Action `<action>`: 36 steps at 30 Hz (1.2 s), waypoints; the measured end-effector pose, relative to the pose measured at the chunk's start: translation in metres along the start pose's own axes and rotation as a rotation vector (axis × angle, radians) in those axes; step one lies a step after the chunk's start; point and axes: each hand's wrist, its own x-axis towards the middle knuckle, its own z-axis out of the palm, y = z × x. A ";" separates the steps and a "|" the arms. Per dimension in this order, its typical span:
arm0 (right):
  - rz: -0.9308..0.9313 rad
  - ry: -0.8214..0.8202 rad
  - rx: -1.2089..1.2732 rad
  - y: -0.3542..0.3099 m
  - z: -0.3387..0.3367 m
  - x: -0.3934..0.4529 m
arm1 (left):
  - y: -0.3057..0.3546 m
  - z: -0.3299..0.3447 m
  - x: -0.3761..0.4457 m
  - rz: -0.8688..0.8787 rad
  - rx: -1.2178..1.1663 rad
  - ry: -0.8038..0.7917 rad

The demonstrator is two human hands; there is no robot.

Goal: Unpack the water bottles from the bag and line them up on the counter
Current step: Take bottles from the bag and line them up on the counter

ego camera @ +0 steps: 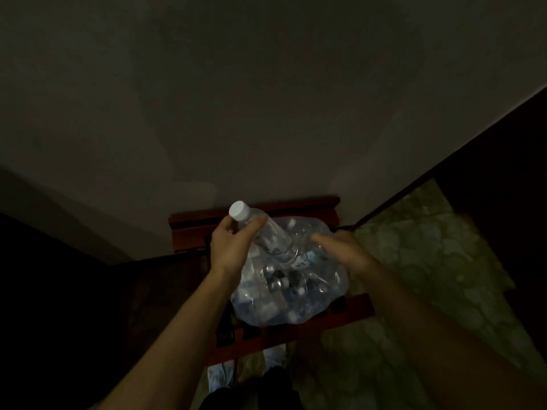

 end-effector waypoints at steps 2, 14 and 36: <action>-0.034 0.061 0.058 -0.027 -0.013 -0.022 | 0.018 0.002 -0.005 0.009 -0.095 -0.023; -0.217 -0.397 0.864 -0.078 -0.004 -0.102 | 0.113 0.008 -0.054 0.210 -0.267 0.003; -0.795 -0.661 0.598 -0.183 0.114 -0.238 | 0.228 -0.139 -0.181 0.539 0.064 0.121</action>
